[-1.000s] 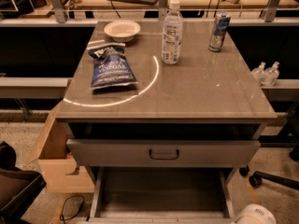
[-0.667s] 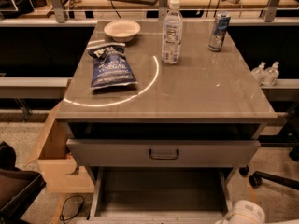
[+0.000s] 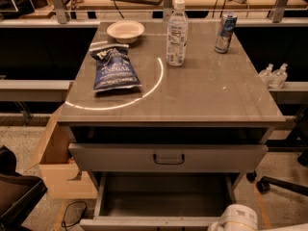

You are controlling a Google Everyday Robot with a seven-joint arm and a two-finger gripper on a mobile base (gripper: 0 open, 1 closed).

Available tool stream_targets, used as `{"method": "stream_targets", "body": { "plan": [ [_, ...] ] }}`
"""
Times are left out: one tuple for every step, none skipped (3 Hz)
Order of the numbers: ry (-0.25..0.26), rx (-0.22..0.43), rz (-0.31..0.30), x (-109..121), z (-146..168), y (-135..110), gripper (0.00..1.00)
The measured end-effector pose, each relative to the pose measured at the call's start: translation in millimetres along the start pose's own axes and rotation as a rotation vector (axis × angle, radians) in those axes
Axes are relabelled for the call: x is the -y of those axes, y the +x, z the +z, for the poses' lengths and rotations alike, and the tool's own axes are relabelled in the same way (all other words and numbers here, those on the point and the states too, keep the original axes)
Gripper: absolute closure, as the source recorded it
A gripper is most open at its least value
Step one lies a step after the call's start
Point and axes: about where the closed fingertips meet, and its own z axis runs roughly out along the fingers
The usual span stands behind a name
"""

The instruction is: Close middle drawer

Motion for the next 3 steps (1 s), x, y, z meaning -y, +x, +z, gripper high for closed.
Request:
{"method": "stream_targets", "body": {
  "plan": [
    [0.022,-0.005,-0.016,6,1,-7,1.0],
    [0.047,-0.003,-0.041,21,1,-14,1.0],
    [0.077,-0.017,-0.061,37,-2,-15,1.0]
  ]
}}
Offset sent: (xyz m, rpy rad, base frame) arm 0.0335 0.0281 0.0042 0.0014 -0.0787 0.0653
